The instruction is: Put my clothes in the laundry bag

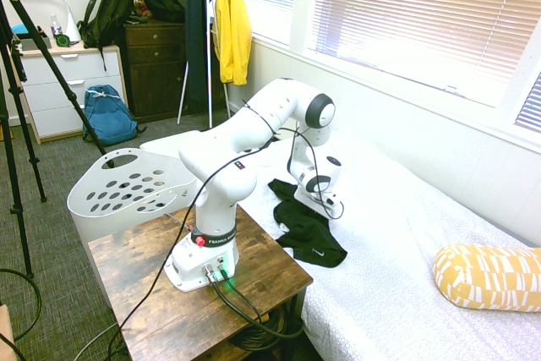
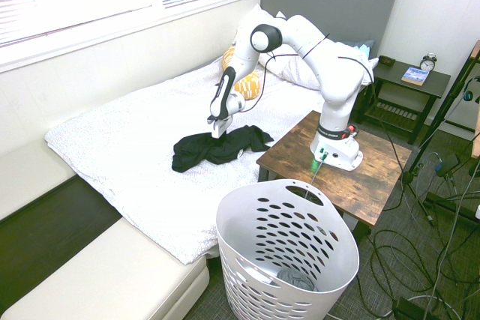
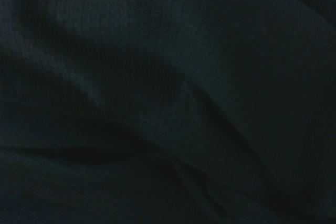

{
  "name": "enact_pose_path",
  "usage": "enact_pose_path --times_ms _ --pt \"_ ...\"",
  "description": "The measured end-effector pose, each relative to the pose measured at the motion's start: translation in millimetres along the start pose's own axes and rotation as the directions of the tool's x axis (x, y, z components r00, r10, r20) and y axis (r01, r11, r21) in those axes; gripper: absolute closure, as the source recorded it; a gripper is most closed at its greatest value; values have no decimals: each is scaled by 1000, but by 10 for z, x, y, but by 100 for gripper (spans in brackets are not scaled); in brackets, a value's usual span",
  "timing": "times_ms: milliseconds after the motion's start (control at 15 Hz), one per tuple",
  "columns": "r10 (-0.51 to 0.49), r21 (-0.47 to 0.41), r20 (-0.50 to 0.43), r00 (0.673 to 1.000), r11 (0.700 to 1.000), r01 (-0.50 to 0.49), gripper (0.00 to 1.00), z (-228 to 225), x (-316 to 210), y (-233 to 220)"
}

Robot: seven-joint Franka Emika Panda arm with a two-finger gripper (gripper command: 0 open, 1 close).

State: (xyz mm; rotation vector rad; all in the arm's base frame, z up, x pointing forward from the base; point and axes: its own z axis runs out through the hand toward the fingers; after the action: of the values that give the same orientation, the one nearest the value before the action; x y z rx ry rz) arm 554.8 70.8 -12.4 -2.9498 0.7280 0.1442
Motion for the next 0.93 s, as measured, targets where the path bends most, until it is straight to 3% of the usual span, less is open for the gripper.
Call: enact_pose_path --times_ms 267,667,933 --pt "2 41 -46 999 999 0 100 -560 116 -191" --pt "-10 129 -132 991 991 27 100 -2294 -190 -814" --pt "-67 157 -190 979 983 98 100 -3479 -828 -1242"
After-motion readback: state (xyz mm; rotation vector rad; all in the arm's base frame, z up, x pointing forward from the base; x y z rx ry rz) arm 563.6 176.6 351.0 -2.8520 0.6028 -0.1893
